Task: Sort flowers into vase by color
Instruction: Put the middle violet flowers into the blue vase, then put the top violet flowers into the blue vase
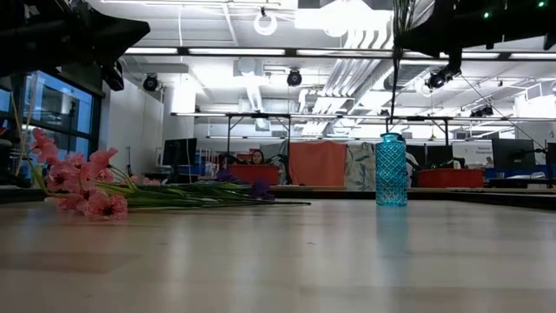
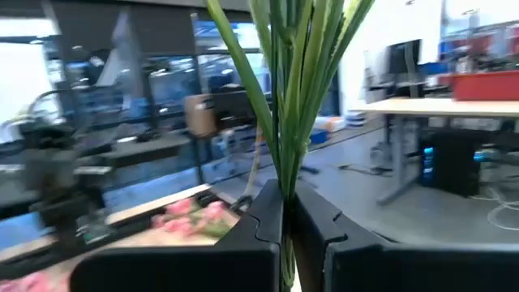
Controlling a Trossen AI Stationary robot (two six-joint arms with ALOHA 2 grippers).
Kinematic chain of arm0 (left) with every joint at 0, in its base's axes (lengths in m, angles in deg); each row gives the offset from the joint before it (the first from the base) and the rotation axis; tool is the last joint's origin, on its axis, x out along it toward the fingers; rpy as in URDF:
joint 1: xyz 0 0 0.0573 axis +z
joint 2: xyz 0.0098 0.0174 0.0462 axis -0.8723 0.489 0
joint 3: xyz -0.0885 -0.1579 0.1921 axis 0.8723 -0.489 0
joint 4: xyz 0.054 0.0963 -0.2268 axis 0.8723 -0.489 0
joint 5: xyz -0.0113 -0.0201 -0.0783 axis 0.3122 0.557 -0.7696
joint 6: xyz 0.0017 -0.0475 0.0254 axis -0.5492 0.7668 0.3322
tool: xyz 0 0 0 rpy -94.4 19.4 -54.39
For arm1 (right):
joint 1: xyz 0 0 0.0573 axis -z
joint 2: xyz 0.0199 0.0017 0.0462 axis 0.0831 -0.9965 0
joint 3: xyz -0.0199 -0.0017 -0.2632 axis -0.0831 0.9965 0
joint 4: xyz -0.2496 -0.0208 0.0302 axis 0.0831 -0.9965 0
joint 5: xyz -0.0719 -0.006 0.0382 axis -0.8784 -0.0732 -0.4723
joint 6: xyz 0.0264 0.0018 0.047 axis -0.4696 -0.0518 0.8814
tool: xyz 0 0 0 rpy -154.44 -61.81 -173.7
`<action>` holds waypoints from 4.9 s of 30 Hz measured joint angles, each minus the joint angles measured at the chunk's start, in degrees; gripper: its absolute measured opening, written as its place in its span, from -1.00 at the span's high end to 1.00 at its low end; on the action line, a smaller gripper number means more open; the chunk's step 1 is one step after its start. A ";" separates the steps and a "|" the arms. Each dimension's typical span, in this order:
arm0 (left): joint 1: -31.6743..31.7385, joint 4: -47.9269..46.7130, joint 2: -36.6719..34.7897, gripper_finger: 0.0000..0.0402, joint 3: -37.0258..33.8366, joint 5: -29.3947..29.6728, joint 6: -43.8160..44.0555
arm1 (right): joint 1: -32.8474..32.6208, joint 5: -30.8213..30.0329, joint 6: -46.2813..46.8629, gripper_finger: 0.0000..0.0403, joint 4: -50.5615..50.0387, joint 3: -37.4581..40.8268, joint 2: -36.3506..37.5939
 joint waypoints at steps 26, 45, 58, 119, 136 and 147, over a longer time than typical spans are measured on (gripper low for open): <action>0.00 0.02 -0.01 1.00 0.02 0.02 0.00 | 15.48 10.37 2.38 1.00 -0.18 -0.02 -7.92; 0.00 0.02 0.00 1.00 0.02 0.00 0.00 | 15.43 10.39 4.69 -0.04 -31.53 -12.05 -7.90; 0.02 0.02 0.00 1.00 0.02 0.02 0.00 | 15.41 21.27 9.19 -0.51 -57.39 -24.39 -7.92; 4.17 -56.59 47.07 -0.07 37.57 -0.64 22.81 | -14.52 27.36 44.71 -0.51 -61.48 -32.06 -26.37; 8.87 -54.08 74.01 -0.07 47.06 0.07 24.11 | -17.55 17.30 39.55 -0.51 -75.62 -32.06 -26.13; 8.98 -56.32 78.82 -0.07 47.29 1.90 19.86 | -17.53 14.79 43.02 -0.51 -73.95 -32.06 -26.13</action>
